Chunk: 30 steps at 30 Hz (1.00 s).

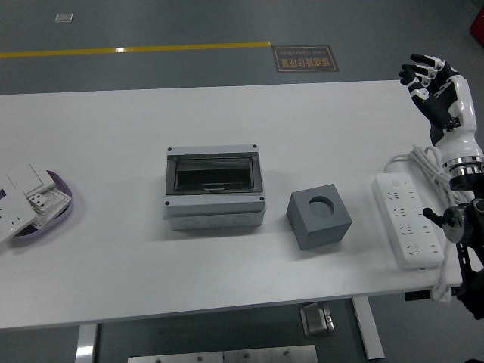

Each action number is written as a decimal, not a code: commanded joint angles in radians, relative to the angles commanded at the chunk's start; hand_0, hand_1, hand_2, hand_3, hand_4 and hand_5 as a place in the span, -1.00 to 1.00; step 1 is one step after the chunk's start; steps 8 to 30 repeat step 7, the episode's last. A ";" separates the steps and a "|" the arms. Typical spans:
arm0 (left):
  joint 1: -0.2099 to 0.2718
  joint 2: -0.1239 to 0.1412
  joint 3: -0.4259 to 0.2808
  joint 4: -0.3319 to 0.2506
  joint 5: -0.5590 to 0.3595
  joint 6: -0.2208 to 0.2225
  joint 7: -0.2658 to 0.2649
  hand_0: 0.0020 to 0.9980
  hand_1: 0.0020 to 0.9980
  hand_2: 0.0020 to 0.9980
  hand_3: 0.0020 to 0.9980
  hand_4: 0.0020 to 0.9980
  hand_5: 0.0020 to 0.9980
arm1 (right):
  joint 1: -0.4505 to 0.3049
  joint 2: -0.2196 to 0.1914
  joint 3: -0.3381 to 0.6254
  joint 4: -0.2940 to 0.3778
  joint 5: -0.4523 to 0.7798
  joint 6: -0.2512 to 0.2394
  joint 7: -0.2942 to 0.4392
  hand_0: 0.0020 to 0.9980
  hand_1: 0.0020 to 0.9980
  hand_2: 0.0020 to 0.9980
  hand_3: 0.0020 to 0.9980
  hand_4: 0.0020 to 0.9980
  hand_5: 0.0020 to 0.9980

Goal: Pick up the cylinder from the cube,place it in the box,flap close box

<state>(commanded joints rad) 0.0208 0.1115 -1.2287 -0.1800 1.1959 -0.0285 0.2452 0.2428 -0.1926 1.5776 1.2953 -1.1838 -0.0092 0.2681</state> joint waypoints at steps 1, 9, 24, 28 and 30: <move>0.000 0.000 -0.001 0.000 0.001 0.000 0.000 0.21 0.17 0.11 0.20 0.32 -0.47 | 0.001 -0.001 -0.002 -0.001 0.000 0.000 0.000 0.40 0.29 0.26 0.30 0.42 -0.43; -0.001 0.002 -0.003 0.000 0.002 0.000 0.001 0.21 0.17 0.11 0.20 0.32 -0.47 | 0.004 -0.005 -0.009 -0.004 0.002 0.001 -0.002 0.40 0.29 0.26 0.30 0.42 -0.43; -0.001 0.002 -0.003 0.000 0.002 0.000 0.001 0.21 0.17 0.11 0.20 0.32 -0.47 | 0.004 -0.005 -0.009 -0.004 0.002 0.001 -0.002 0.40 0.29 0.26 0.30 0.42 -0.43; -0.001 0.002 -0.003 0.000 0.002 0.000 0.001 0.21 0.17 0.11 0.20 0.32 -0.47 | 0.004 -0.005 -0.009 -0.004 0.002 0.001 -0.002 0.40 0.29 0.26 0.30 0.42 -0.43; -0.001 0.002 -0.003 0.000 0.002 0.000 0.001 0.21 0.17 0.11 0.20 0.32 -0.47 | 0.004 -0.005 -0.009 -0.004 0.002 0.001 -0.002 0.40 0.29 0.26 0.30 0.42 -0.43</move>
